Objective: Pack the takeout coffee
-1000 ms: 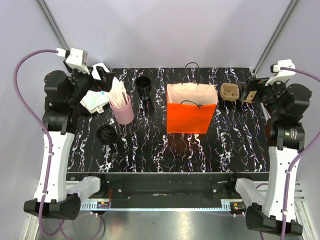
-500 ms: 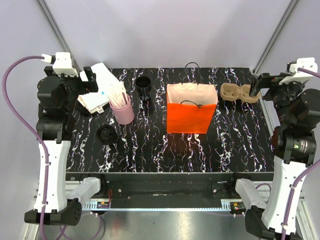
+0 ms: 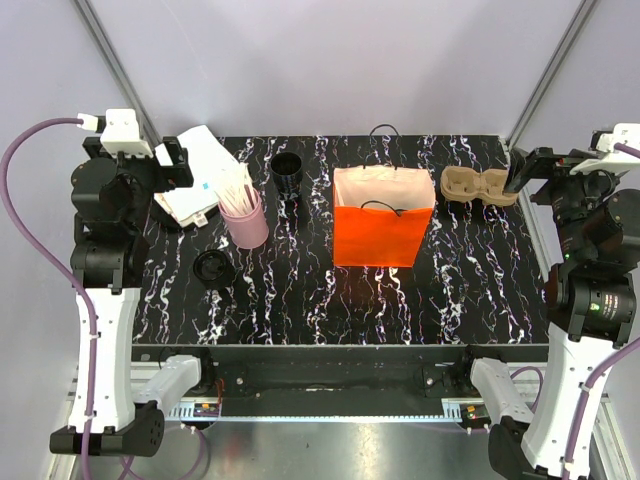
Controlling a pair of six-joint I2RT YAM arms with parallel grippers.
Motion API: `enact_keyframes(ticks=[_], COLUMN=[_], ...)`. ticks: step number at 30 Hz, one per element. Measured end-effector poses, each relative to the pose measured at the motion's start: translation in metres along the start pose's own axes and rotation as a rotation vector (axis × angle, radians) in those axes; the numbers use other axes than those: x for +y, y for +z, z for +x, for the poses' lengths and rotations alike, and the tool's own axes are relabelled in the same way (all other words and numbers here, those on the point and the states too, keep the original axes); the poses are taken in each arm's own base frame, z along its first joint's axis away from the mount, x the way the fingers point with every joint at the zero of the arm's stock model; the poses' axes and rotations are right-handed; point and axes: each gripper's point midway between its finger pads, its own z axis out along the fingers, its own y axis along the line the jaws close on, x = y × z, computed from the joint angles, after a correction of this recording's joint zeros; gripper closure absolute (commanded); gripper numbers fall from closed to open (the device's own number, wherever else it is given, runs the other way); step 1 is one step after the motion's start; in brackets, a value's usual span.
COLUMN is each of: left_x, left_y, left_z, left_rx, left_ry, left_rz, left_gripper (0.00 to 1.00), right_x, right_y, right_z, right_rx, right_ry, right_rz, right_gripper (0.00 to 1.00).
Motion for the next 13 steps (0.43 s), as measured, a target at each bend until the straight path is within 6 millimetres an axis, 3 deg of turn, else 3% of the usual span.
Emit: enact_keyframes(ticks=[13], left_x=[-0.0003], left_y=[0.0], left_z=[0.0002], left_rx=[0.001], left_ry=[0.0], left_rz=[0.002], left_gripper=[0.01], right_x=[0.002], right_y=[0.0021], right_z=[0.0031], right_rx=[0.009], right_ry=[0.009], right_rz=[-0.012], right_gripper=[0.0])
